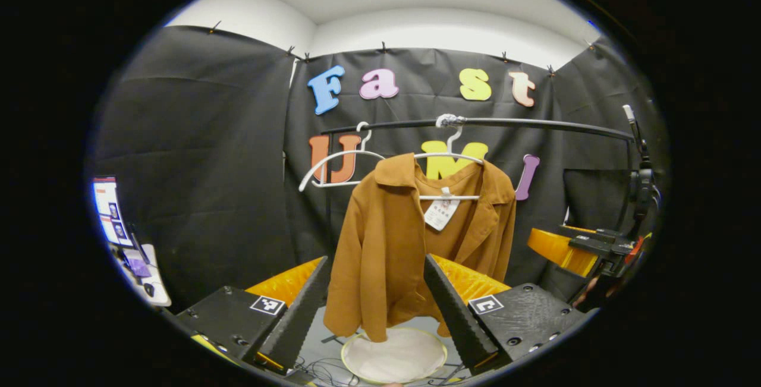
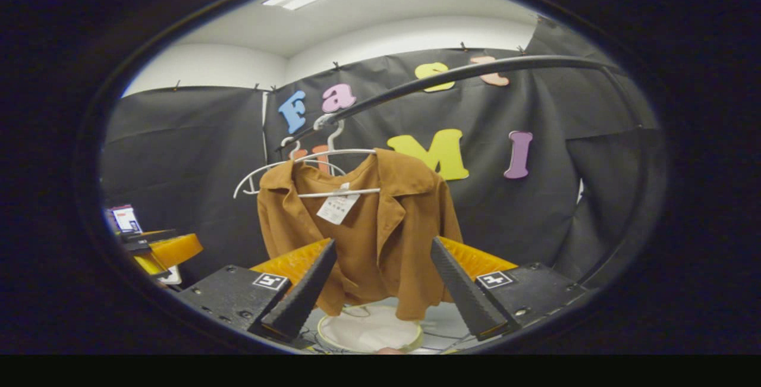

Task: Grasp the clothes on the hanger with both hands and then place them into the laundry hamper below.

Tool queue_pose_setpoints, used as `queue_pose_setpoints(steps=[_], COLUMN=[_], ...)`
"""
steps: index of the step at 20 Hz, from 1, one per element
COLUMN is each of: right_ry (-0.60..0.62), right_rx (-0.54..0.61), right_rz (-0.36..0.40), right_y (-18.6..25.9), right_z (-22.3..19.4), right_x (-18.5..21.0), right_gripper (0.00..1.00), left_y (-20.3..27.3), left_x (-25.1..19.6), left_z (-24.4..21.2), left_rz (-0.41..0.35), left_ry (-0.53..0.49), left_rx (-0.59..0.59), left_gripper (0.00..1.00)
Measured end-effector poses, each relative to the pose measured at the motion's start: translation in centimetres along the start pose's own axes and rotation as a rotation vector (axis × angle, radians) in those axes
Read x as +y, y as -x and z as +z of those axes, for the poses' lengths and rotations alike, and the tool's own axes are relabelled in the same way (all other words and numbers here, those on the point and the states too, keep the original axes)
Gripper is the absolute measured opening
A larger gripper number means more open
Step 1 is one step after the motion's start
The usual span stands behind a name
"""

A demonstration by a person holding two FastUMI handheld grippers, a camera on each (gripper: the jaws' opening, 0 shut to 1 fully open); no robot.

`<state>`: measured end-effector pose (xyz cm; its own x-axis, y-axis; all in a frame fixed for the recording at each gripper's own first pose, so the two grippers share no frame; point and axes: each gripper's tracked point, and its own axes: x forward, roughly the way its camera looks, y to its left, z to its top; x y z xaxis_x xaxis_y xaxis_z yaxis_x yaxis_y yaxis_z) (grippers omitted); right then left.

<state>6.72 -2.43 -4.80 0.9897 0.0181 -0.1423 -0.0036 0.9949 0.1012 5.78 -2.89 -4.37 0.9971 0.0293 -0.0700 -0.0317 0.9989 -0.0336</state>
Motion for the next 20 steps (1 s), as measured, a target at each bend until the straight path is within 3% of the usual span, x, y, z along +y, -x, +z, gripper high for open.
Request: queue_pose_setpoints(steps=[2, 9, 13, 17, 18, 19, 20], right_ry=[-0.015, -0.092, -0.170, -0.225, -0.232, -0.239, -0.245], right_rx=[0.032, 0.157, 0.157, 0.141, 0.145, 0.149, 0.153], right_rz=[0.016, 0.075, 0.070, 0.053, 0.049, 0.039, 0.024], right_y=[-1.0, -5.1, -8.1, -11.5, -12.5, -13.4, -14.3], right_z=[-0.5, -2.2, -1.4, -0.5, -0.5, -0.7, -0.7], right_x=[-0.3, -0.8, -0.6, -0.6, -0.5, -0.6, -0.8], right_gripper=[0.98, 0.96, 0.91, 0.93, 0.88, 0.91, 0.86], left_y=[-0.6, -3.9, -7.7, -11.9, -12.9, -13.8, -14.7], left_x=[-1.0, -4.1, -4.8, -4.6, -4.6, -4.5, -4.6], left_z=[-0.6, -1.8, -1.8, -1.7, -1.7, -1.6, -1.5], left_rz=[0.000, -0.015, -0.054, -0.091, -0.097, -0.104, -0.114], left_ry=[0.009, 0.027, 0.057, 0.074, 0.073, 0.077, 0.085], left_rx=[0.015, 0.045, 0.064, 0.085, 0.092, 0.095, 0.096], left_gripper=[0.96, 1.00, 1.00, 1.00, 1.00, 1.00, 1.00])
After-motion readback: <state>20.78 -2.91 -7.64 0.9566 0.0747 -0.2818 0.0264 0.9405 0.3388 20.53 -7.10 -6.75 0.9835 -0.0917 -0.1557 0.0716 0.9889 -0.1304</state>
